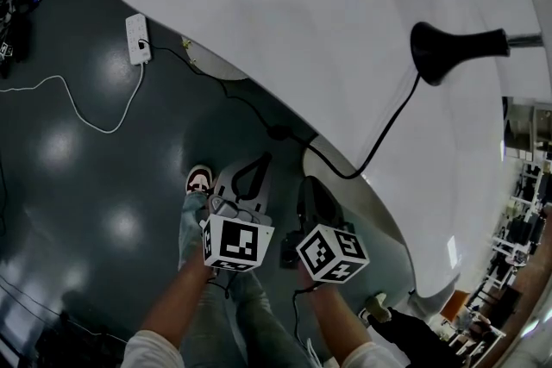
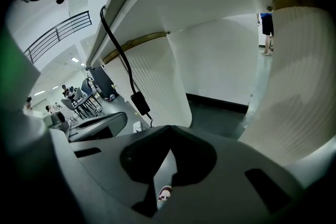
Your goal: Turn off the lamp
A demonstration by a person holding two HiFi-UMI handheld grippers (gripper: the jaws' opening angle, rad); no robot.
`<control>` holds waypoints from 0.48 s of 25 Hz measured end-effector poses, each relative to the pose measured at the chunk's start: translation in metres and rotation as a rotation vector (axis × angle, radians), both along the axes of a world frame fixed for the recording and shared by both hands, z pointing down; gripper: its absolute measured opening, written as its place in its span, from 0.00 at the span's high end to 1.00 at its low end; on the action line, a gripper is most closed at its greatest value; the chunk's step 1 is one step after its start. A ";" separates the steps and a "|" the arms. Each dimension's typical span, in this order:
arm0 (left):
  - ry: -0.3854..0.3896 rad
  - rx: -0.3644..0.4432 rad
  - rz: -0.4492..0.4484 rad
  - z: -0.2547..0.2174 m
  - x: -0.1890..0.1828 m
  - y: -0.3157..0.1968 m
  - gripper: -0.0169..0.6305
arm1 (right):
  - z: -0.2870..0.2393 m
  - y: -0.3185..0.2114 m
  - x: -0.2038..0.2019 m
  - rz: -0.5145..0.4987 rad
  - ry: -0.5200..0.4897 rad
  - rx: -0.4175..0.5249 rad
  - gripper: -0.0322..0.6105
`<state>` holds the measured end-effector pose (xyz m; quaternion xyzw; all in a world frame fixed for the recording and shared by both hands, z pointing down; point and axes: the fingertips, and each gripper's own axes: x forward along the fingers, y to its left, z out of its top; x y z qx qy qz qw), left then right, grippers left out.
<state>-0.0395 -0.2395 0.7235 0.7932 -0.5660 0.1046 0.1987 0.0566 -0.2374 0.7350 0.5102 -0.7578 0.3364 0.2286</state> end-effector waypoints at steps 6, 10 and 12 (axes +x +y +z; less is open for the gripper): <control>0.023 -0.044 -0.016 0.011 0.005 0.010 0.96 | 0.000 0.003 0.002 -0.003 -0.008 0.004 0.95; 0.018 -0.078 -0.061 0.014 0.004 0.017 0.96 | 0.000 0.006 0.003 -0.001 -0.017 0.009 0.95; 0.018 -0.091 -0.087 0.011 0.000 0.022 0.96 | -0.004 0.008 0.000 0.003 -0.029 0.011 0.95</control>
